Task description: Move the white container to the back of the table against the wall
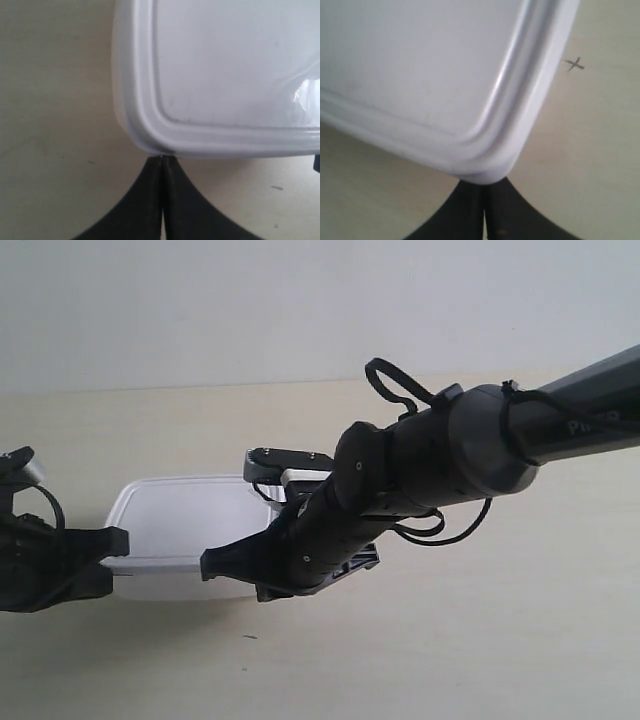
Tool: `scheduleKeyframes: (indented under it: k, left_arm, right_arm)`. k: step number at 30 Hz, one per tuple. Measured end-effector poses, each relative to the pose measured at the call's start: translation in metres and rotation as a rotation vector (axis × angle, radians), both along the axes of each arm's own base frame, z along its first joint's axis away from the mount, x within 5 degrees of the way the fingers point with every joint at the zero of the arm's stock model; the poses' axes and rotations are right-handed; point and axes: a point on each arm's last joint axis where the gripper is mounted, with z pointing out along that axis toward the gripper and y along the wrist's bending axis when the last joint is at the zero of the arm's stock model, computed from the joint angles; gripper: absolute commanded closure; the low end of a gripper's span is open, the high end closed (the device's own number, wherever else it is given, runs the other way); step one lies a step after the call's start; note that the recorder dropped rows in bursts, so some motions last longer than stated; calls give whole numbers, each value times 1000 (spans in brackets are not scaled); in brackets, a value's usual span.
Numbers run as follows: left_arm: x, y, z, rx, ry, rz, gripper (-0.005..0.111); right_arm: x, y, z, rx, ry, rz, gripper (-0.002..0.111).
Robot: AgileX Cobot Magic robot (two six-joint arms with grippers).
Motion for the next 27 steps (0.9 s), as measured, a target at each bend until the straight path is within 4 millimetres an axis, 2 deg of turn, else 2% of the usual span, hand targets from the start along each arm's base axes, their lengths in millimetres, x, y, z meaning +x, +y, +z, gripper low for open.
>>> scheduleKeyframes:
  k: [10, 15, 19, 27]
  left_arm:
    - [4, 3, -4, 43, -15, 7, 107]
    - [19, 3, 5, 39, -60, 13, 107]
    - [22, -8, 5, 0, -38, -33, 107]
    - [9, -42, 3, -56, 16, -175, 107]
  right_arm:
    - [29, 8, 10, 41, -35, -20, 108]
    - [38, 11, 9, 33, -34, -6, 108]
    - [41, 15, 6, 30, -28, 3, 108]
    - [46, 18, 6, 25, -42, 18, 108]
